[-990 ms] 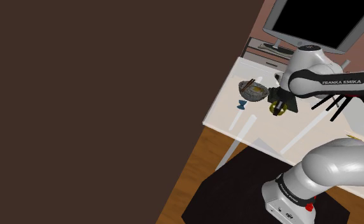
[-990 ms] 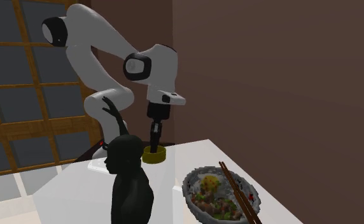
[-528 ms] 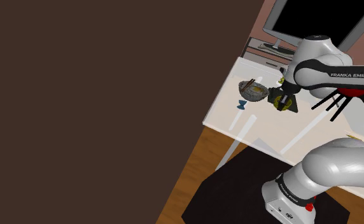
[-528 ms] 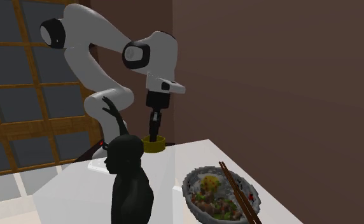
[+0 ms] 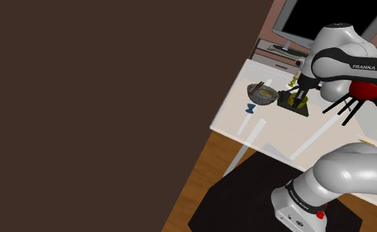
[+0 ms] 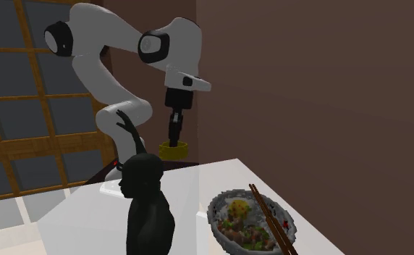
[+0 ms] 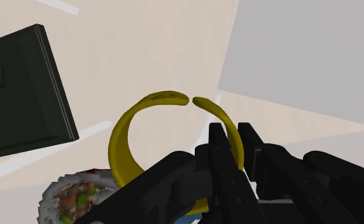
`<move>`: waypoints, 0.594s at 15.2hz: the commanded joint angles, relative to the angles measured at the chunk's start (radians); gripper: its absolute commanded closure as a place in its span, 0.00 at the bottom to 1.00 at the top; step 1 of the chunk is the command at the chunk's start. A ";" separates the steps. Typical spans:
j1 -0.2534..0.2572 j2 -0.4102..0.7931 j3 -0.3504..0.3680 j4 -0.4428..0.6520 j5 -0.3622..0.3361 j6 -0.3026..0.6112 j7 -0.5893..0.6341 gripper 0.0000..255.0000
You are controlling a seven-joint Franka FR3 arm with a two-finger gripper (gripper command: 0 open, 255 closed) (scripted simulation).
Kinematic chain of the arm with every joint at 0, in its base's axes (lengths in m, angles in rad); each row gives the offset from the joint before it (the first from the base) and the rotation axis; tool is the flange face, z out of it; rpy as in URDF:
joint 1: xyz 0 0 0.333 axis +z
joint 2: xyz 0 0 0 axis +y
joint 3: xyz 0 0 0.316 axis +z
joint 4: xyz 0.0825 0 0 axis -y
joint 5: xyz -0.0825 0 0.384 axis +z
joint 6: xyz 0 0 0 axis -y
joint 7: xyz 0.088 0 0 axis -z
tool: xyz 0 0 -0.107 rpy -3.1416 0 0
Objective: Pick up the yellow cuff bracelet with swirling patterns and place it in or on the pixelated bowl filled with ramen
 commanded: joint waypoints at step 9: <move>0.054 0.360 -0.053 0.281 0.052 0.093 -0.031 1.00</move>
